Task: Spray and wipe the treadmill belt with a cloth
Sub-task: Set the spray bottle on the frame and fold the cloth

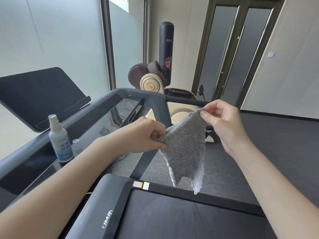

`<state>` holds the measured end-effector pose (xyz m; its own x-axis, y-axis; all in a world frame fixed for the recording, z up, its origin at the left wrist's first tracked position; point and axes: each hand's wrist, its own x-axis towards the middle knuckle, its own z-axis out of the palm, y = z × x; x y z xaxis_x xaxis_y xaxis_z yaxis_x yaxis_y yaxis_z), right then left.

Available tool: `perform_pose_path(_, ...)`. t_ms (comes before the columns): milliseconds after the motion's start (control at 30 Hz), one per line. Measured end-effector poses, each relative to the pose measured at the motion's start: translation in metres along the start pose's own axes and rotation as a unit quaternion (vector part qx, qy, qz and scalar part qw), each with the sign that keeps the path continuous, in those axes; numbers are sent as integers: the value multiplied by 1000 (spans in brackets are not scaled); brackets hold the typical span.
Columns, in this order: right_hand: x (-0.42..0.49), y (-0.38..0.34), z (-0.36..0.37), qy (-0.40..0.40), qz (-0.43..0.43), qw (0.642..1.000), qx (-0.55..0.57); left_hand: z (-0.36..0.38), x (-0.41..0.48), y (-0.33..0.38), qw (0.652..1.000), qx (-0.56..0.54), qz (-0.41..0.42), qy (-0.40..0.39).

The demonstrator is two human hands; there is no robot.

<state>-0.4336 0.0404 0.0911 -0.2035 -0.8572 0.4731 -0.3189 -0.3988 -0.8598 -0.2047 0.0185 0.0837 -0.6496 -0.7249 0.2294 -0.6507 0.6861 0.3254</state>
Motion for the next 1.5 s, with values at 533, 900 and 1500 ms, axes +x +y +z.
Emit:
perform_pose_path(533,4,7,-1,24,63,997,-33,-13,-6,37,985,-142,86,34)
perform_pose_path(900,-1,2,-14,-8,55,998,14,-22,-9,28,958,-271,57,68)
perform_pose_path(1500,-8,-11,-8,-42,-43,994,88,-30,-11,-2,972,-112,-94,182)
